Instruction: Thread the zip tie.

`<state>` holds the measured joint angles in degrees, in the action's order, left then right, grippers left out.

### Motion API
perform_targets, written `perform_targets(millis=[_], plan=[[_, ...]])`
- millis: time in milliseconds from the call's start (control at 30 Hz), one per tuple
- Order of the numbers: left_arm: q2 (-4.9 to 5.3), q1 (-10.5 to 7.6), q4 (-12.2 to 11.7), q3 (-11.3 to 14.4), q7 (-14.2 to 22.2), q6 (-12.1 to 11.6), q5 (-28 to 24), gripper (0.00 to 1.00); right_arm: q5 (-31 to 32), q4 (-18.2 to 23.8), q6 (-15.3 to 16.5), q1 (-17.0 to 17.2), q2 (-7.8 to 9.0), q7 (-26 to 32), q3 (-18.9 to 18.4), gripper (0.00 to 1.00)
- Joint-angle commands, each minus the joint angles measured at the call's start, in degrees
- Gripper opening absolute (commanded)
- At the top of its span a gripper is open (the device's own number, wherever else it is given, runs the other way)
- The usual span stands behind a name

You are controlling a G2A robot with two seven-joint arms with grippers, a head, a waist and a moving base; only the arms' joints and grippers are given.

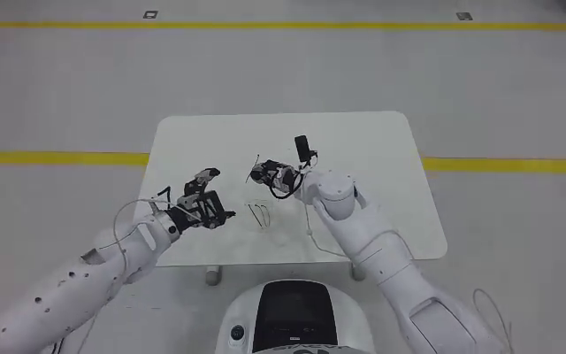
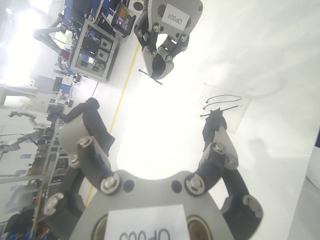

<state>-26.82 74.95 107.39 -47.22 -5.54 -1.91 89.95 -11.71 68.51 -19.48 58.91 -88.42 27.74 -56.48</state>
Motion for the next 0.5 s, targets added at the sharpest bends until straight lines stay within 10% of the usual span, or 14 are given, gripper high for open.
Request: perform_targets(millis=[0,233,467], plan=[[-0.1,0.36,0.0,-0.8,0.0,-1.1,0.0,1.0,0.0,0.0,0.0,0.0,0.01,0.0,0.0,0.0],[-0.3,-0.18,-0.4,-0.4,0.4,-1.4,0.0,1.0,-0.4,0.5,0.0,0.6,-0.1,-0.2,0.6,0.0],[0.66,-7.1,1.2,6.3,5.5,-0.6,0.0,1.0,-3.6,-0.7,0.0,-0.5,-1.09,-2.6,3.0,0.0]])
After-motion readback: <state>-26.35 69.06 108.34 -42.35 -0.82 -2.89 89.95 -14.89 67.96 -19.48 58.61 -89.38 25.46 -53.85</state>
